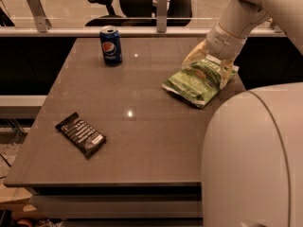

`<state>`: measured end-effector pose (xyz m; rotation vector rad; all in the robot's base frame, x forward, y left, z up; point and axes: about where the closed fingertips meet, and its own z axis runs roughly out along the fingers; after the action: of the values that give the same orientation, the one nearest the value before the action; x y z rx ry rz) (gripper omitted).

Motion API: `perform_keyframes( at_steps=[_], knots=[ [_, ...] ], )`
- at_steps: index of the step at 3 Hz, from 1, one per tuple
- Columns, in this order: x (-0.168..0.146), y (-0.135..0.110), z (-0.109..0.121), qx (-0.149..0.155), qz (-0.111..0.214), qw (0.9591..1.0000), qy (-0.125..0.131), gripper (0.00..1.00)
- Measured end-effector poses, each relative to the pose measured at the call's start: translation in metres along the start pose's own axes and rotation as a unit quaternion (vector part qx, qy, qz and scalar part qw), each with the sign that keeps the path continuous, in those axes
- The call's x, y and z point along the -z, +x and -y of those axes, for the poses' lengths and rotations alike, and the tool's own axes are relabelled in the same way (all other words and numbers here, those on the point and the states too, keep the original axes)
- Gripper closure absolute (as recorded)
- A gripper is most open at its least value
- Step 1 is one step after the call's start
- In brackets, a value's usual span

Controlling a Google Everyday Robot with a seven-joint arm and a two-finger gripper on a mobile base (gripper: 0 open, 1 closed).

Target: Move green jalapeno chip bag near rxbar chocolate

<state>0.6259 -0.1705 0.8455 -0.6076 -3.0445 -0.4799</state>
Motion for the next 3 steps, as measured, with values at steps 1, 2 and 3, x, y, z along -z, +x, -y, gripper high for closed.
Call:
perform_keyframes(
  at_steps=[1, 2, 3],
  knots=[
    [-0.004, -0.0002, -0.0035, 0.006, -0.002, 1.0, -0.004, 0.52],
    [-0.0055, 0.0005, -0.0064, 0.009, -0.003, 0.9999, -0.007, 0.75],
    [-0.0054, 0.0013, -0.0079, 0.009, -0.002, 0.9999, -0.008, 0.97]
  ],
)
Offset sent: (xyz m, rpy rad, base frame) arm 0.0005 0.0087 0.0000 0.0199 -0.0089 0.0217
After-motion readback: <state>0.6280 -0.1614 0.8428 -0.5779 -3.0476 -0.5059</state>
